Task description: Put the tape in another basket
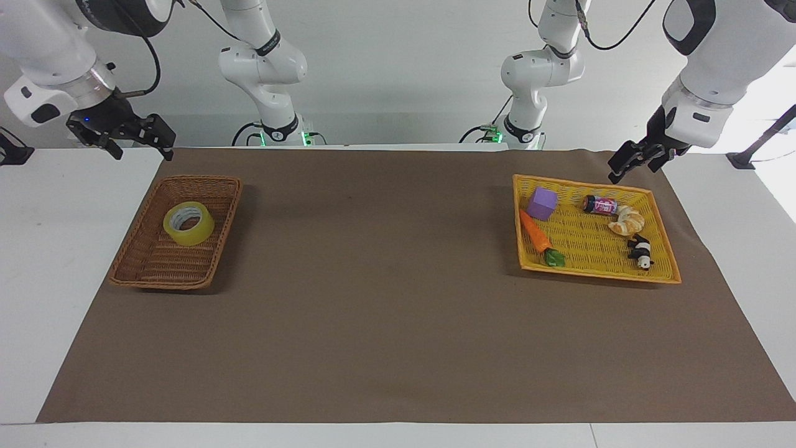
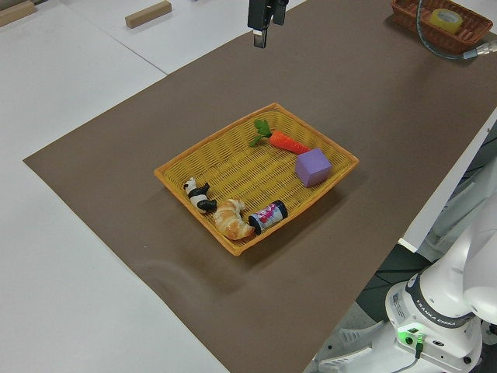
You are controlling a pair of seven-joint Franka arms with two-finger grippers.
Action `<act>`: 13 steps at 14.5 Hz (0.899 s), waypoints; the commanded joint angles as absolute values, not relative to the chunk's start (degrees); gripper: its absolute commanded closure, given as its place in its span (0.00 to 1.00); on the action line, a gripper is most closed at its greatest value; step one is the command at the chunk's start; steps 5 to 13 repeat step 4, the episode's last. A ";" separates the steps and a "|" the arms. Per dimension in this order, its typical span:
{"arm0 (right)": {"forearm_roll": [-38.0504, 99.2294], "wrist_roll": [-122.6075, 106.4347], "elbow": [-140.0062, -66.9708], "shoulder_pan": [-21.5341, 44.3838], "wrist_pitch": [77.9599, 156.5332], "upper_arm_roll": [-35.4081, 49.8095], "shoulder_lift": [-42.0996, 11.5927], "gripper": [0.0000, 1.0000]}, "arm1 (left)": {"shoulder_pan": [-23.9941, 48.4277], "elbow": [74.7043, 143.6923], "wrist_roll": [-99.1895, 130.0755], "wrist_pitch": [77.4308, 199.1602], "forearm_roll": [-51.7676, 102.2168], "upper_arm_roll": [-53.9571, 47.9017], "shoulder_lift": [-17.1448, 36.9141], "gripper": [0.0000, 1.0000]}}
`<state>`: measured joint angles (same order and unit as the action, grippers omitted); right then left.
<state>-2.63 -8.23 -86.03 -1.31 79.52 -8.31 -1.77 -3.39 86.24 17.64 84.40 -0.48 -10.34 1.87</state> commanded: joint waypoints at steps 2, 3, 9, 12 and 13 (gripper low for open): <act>-2.99 -7.47 -90.79 -0.79 82.00 -8.61 0.97 0.00 | -3.34 87.89 17.49 84.73 -1.32 -10.11 0.44 0.00; -2.99 -7.56 -90.79 -0.79 82.00 -8.53 0.97 0.00 | -3.34 87.89 17.49 84.73 -1.32 -10.11 0.44 0.00; -2.99 -7.56 -90.79 -0.79 82.00 -8.53 0.97 0.00 | -3.34 87.89 17.49 84.73 -1.32 -10.11 0.44 0.00; -2.99 -7.56 -90.79 -0.79 82.00 -8.53 0.97 0.00 | -3.34 87.89 17.49 84.73 -1.32 -10.11 0.44 0.00; -2.99 -7.56 -90.79 -0.79 82.00 -8.53 0.97 0.00 | -3.34 87.89 17.49 84.73 -1.32 -10.11 0.44 0.00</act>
